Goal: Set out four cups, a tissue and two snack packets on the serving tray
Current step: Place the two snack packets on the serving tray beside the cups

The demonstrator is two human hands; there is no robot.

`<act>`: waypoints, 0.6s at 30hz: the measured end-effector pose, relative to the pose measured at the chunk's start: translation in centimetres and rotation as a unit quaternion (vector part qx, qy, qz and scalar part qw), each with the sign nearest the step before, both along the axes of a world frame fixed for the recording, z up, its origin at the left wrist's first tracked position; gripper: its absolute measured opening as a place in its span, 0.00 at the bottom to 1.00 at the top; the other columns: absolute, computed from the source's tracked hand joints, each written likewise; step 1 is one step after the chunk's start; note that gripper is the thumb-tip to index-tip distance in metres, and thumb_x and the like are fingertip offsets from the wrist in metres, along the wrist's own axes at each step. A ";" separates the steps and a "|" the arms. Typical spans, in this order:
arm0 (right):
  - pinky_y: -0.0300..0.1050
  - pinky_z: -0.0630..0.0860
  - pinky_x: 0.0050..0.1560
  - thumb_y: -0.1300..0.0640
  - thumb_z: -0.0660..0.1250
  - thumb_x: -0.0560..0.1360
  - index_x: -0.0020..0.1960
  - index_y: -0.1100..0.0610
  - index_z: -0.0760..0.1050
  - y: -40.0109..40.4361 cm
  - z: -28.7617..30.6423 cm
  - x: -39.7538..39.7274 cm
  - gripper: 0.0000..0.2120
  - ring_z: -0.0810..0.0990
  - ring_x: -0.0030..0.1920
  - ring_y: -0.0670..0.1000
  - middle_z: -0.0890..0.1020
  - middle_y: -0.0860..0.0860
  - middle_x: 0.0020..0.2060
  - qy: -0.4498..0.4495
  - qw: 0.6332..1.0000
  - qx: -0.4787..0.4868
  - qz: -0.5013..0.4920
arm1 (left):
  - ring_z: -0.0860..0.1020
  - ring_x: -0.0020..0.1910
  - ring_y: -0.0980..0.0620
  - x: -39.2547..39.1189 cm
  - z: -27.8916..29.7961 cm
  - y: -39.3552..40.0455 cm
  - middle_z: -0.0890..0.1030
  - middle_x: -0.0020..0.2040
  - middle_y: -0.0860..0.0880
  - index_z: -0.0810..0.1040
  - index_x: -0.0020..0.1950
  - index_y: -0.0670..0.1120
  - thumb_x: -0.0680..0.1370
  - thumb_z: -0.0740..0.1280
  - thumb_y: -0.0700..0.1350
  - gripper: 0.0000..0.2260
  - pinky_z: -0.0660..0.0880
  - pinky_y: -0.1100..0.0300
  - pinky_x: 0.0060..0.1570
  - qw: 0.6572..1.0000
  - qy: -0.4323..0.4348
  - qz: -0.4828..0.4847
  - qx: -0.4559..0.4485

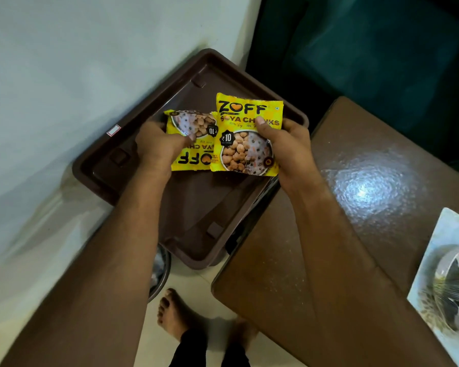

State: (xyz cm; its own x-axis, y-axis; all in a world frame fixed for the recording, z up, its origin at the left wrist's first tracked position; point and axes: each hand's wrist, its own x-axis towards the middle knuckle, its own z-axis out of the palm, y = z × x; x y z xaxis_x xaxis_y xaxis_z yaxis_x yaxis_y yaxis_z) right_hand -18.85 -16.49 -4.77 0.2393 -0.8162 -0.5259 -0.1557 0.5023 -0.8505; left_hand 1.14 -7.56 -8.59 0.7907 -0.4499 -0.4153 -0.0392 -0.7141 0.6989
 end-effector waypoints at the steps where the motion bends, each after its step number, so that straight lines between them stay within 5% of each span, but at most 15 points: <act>1: 0.62 0.83 0.59 0.56 0.75 0.77 0.60 0.63 0.81 -0.1 0.1 -0.1 0.15 0.88 0.52 0.57 0.88 0.57 0.52 0.001 1.000 -0.001 0.000 | 0.85 0.50 0.45 -0.1 0.0 0.1 0.87 0.53 0.41 0.86 0.56 0.42 0.66 0.83 0.42 0.19 0.83 0.49 0.56 0.999 0.031 0.006 -0.012; 3: 0.62 0.83 0.59 0.55 0.75 0.77 0.60 0.62 0.81 -0.3 0.2 -0.3 0.15 0.88 0.53 0.57 0.88 0.57 0.52 0.002 1.000 -0.003 0.001 | 0.83 0.48 0.47 -0.1 0.0 0.4 0.87 0.52 0.41 0.85 0.57 0.41 0.66 0.82 0.37 0.21 0.82 0.49 0.56 0.998 0.043 -0.024 -0.026; 6: 0.62 0.83 0.60 0.56 0.75 0.77 0.59 0.62 0.82 -0.7 0.2 -0.7 0.14 0.88 0.53 0.57 0.88 0.56 0.52 0.003 1.000 -0.013 -0.002 | 0.83 0.57 0.44 0.5 0.2 -0.1 0.86 0.57 0.43 0.84 0.62 0.47 0.66 0.80 0.37 0.24 0.78 0.45 0.62 0.982 -0.072 -0.172 0.010; 9: 0.61 0.83 0.59 0.57 0.75 0.77 0.58 0.63 0.82 -1.0 0.0 -1.2 0.13 0.88 0.52 0.56 0.89 0.55 0.51 0.006 1.000 -0.026 -0.009 | 0.71 0.73 0.40 -0.1 1.3 -1.7 0.82 0.66 0.50 0.79 0.68 0.58 0.72 0.75 0.39 0.27 0.63 0.38 0.68 0.923 -0.221 -0.312 0.052; 12: 0.61 0.83 0.59 0.57 0.75 0.77 0.57 0.63 0.83 -1.0 -0.2 -1.5 0.12 0.89 0.51 0.55 0.89 0.53 0.49 0.004 0.999 -0.032 -0.014 | 0.62 0.79 0.45 -0.9 2.6 -1.9 0.79 0.71 0.55 0.80 0.66 0.58 0.69 0.70 0.34 0.29 0.57 0.37 0.70 0.880 -0.279 -0.383 -0.004; 14: 0.62 0.83 0.59 0.57 0.75 0.77 0.57 0.63 0.83 -0.9 -0.2 -1.6 0.12 0.88 0.52 0.56 0.89 0.53 0.50 0.003 0.999 -0.031 -0.015 | 0.67 0.76 0.45 -2.0 2.8 -0.7 0.78 0.70 0.53 0.81 0.64 0.56 0.66 0.66 0.35 0.29 0.62 0.41 0.68 0.911 -0.303 -0.280 -0.018; 16: 0.62 0.83 0.60 0.57 0.75 0.77 0.57 0.63 0.83 -0.9 -0.2 -1.7 0.12 0.88 0.53 0.56 0.89 0.53 0.50 -0.001 0.999 -0.030 -0.020 | 0.72 0.68 0.41 -3.9 2.6 0.5 0.78 0.67 0.49 0.80 0.61 0.54 0.65 0.65 0.37 0.26 0.71 0.44 0.61 0.945 -0.324 -0.042 0.008; 18: 0.62 0.83 0.60 0.58 0.76 0.76 0.56 0.63 0.83 -0.9 -0.3 -1.6 0.12 0.88 0.53 0.56 0.89 0.50 0.47 -0.005 0.999 -0.031 -0.026 | 0.70 0.69 0.39 -5.7 2.2 0.9 0.71 0.70 0.45 0.73 0.65 0.51 0.68 0.74 0.43 0.27 0.74 0.41 0.62 0.959 -0.204 0.189 0.048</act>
State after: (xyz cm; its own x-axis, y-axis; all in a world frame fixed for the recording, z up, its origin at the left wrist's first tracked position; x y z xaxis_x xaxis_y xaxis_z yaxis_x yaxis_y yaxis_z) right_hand -20.46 -17.40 -5.02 0.2011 -0.8582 -0.4722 -0.1214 0.4565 -0.8814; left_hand -4.57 -6.62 -6.44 0.9954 -0.0736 -0.0609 -0.0211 -0.7910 0.6115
